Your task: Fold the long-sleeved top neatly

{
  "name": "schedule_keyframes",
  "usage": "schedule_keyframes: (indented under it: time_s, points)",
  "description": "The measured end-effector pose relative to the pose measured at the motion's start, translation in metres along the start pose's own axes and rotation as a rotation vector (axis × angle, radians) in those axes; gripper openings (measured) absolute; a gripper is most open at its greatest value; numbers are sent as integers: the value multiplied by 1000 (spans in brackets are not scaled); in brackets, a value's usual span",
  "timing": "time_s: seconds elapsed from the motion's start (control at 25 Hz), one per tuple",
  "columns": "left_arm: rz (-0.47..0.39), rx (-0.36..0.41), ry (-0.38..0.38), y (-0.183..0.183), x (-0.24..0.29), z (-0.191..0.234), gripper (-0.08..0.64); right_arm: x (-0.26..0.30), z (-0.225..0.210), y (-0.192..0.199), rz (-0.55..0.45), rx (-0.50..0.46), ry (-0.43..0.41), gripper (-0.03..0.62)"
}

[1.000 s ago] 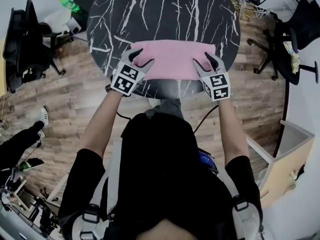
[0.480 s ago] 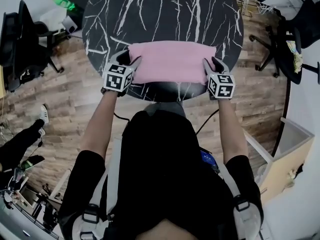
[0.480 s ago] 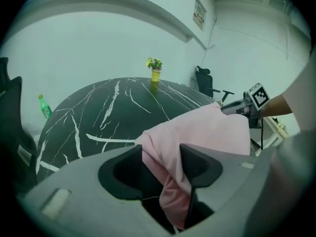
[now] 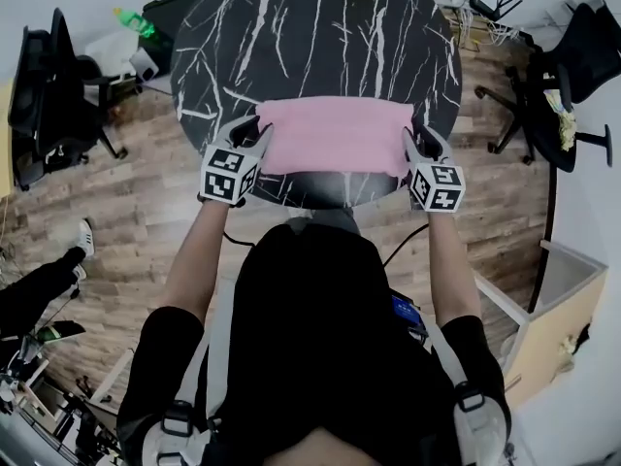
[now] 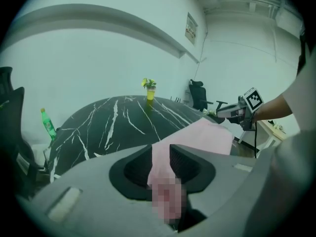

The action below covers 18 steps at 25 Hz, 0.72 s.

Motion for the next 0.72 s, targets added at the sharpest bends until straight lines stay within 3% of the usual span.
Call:
schedule_keyframes:
  time_s: [0.2, 0.48, 0.72]
  points:
    - [-151, 27, -9, -40, -49, -16, 9, -57, 19, -42, -159, -7, -1, 108]
    - [-281, 29, -38, -73, -101, -24, 9, -93, 43, -71, -292, -76, -18, 37]
    - [-369, 15, -111, -90, -146, -42, 8, -137, 55, -100, -384, -101, -74, 6]
Point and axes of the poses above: the fingertips, and each gripper's own axes: x forward along the fingers, z to its left, y out of its underside, the point moved 1 cm from there along -x, backward along the fingers, and after that the axes turned 1 degree about -z, right-handed, at the moved point
